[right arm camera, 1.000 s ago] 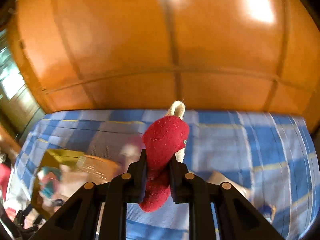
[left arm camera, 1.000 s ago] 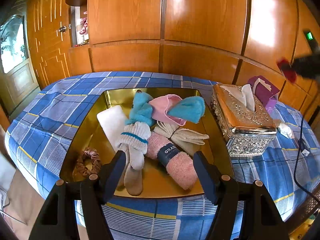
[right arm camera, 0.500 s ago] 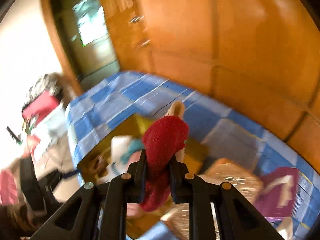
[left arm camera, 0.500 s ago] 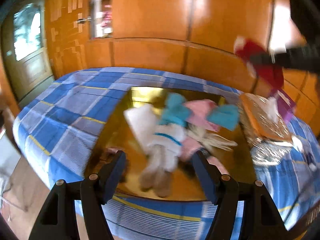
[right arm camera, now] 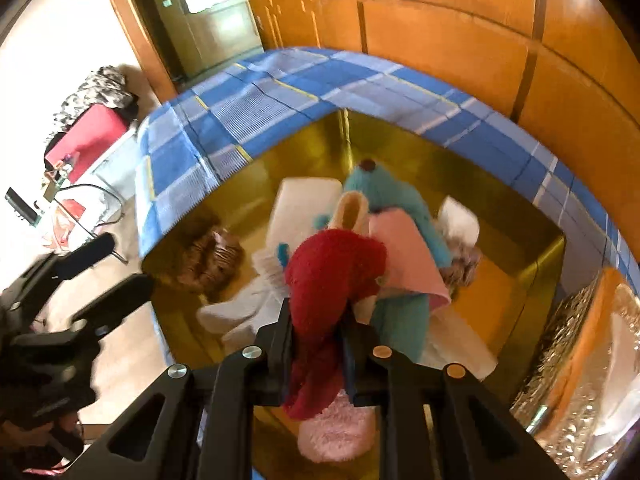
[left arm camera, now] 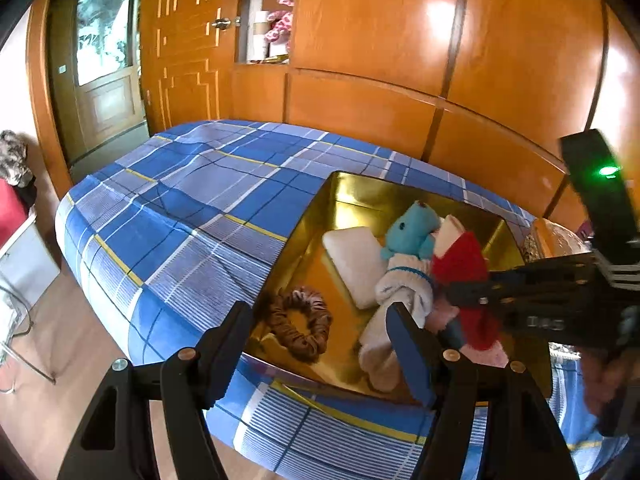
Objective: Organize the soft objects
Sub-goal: 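Carry the red fuzzy sock into the gold tray and open the right tool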
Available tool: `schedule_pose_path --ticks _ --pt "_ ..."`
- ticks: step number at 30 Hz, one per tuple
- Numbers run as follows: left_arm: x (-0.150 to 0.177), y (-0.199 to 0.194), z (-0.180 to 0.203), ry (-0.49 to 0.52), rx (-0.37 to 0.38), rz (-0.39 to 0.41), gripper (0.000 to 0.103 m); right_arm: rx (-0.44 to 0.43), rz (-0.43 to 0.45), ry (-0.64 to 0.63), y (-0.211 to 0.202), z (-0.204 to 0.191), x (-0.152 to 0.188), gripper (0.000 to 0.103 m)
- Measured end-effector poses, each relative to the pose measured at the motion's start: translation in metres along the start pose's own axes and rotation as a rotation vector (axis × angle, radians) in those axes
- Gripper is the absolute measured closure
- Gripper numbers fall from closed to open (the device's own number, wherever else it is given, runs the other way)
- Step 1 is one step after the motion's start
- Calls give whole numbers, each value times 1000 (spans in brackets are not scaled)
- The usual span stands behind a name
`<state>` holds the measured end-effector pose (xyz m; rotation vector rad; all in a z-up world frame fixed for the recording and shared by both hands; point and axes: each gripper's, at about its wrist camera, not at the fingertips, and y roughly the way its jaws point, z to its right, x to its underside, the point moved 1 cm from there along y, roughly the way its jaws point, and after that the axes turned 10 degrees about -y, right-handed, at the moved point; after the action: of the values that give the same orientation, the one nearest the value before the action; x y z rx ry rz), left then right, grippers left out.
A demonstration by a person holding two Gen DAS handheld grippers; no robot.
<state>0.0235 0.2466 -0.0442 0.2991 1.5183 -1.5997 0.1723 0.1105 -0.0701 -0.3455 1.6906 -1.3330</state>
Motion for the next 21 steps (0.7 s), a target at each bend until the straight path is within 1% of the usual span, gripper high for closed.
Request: schedule_pose_path --ticks 1,2,3,6,11,19,21 --pt "1 0 3 6 2 0 32 -6 1 13 -1 2 2 79" --pt "2 0 5 11 6 -3 29 -18 11 25 -4 4 3 75" --pt "3 -1 8 14 10 -5 29 -26 27 35 -9 6 5 70" --pt "4 -2 13 21 17 -7 29 -32 51 59 -18 9 9 63" --pt "7 -8 20 38 27 -2 29 -4 79 113 -28 13 20 63" --pt "10 -19 30 71 43 15 28 63 182 162 -63 18 42 63" --pt "11 -20 32 78 45 17 28 73 195 173 -69 19 48 63"
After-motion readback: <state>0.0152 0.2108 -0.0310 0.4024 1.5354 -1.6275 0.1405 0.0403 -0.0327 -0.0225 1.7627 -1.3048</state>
